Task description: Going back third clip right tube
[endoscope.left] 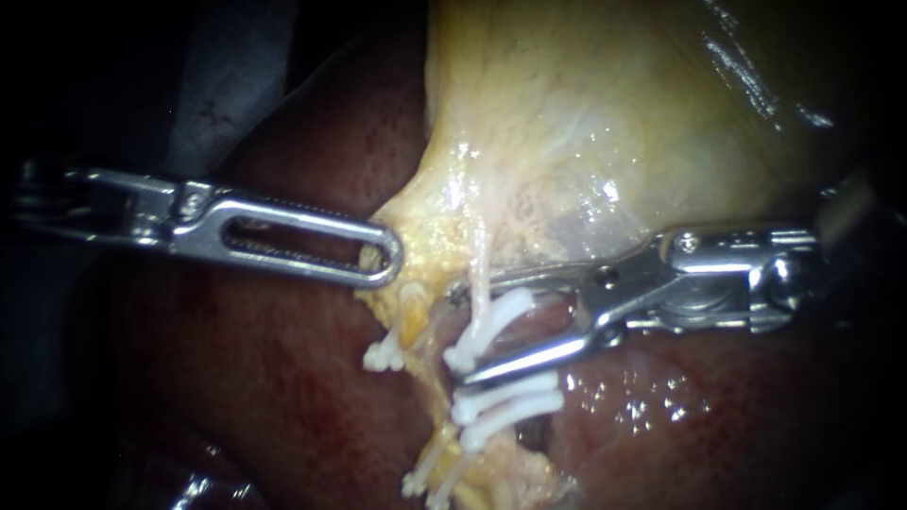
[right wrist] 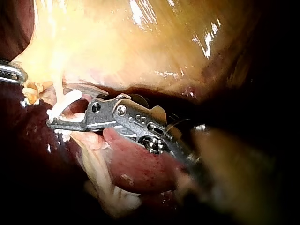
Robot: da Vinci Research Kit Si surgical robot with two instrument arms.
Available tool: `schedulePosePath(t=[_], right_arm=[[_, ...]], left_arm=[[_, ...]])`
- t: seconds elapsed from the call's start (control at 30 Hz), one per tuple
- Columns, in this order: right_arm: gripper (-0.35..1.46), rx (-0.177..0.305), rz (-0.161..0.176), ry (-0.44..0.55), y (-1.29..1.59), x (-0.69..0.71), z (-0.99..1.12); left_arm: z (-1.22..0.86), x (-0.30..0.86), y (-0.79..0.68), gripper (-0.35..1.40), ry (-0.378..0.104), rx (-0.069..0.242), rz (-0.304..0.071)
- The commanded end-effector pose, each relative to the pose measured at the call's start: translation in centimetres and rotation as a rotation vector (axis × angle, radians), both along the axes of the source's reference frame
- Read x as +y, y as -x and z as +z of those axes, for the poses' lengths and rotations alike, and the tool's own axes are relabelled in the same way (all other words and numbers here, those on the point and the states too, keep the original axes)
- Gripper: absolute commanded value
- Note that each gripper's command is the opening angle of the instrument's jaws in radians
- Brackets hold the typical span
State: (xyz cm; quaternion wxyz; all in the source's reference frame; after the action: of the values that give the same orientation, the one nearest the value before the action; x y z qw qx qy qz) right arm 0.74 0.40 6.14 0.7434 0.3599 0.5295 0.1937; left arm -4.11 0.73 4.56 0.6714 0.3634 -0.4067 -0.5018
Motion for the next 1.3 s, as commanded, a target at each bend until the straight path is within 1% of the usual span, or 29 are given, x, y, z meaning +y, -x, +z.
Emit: schedulePosePath(t=[0.03, 0.23, 0.4, 0.47, 0.6, 0.63, 0.7, 0.77, 0.9, 1.03, 1.1, 1.23, 1.3], right_arm=[[0.57, 0.0, 0.001, 0.0, 0.0, 0.01, 0.01], [0.56, -0.002, 0.004, 0.0, -0.07, 0.0, 0.0], [0.56, -0.039, 0.022, -0.087, -0.16, -0.03, -0.03], [0.56, -0.061, 0.034, -0.141, -0.19, -0.04, -0.03], [0.55, -0.085, 0.053, -0.2, -0.26, -0.04, -0.04], [0.55, -0.1, 0.058, -0.219, -0.27, -0.04, -0.04], [0.54, -0.122, 0.061, -0.223, -0.29, -0.04, -0.04], [0.54, -0.165, 0.06, -0.218, -0.29, -0.03, -0.04], [0.54, -0.225, 0.047, -0.195, -0.25, -0.03, -0.05], [0.54, -0.25, 0.054, -0.196, -0.18, -0.01, -0.07], [0.54, -0.257, 0.05, -0.194, -0.15, -0.01, -0.09], [0.54, -0.256, 0.049, -0.196, -0.11, 0.01, -0.12], [0.54, -0.246, 0.053, -0.202, -0.09, 0.03, -0.14]], left_arm=[[0.0, 0.0, 0.0, -0.35, 0.0, 0.0, 0.0], [0.02, -0.02, 0.01, -0.35, 0.0, -0.001, 0.002], [0.02, -0.03, 0.01, -0.35, -0.006, -0.001, 0.001], [0.03, -0.05, 0.02, -0.35, -0.005, -0.001, 0.001], [0.04, -0.06, 0.03, -0.35, -0.005, -0.002, 0.003], [0.04, -0.06, 0.03, -0.35, -0.005, -0.002, 0.003], [0.04, -0.06, 0.03, -0.35, -0.005, -0.002, 0.003], [0.04, -0.06, 0.03, -0.35, -0.005, -0.002, 0.003], [0.04, -0.06, 0.03, -0.35, -0.005, -0.002, 0.003], [0.04, -0.06, 0.03, -0.35, -0.005, -0.002, 0.003], [0.04, -0.06, 0.03, -0.35, -0.005, -0.002, 0.004], [0.04, -0.06, 0.03, -0.35, -0.006, -0.003, 0.006], [0.04, -0.06, 0.03, -0.35, -0.006, -0.003, 0.006]])
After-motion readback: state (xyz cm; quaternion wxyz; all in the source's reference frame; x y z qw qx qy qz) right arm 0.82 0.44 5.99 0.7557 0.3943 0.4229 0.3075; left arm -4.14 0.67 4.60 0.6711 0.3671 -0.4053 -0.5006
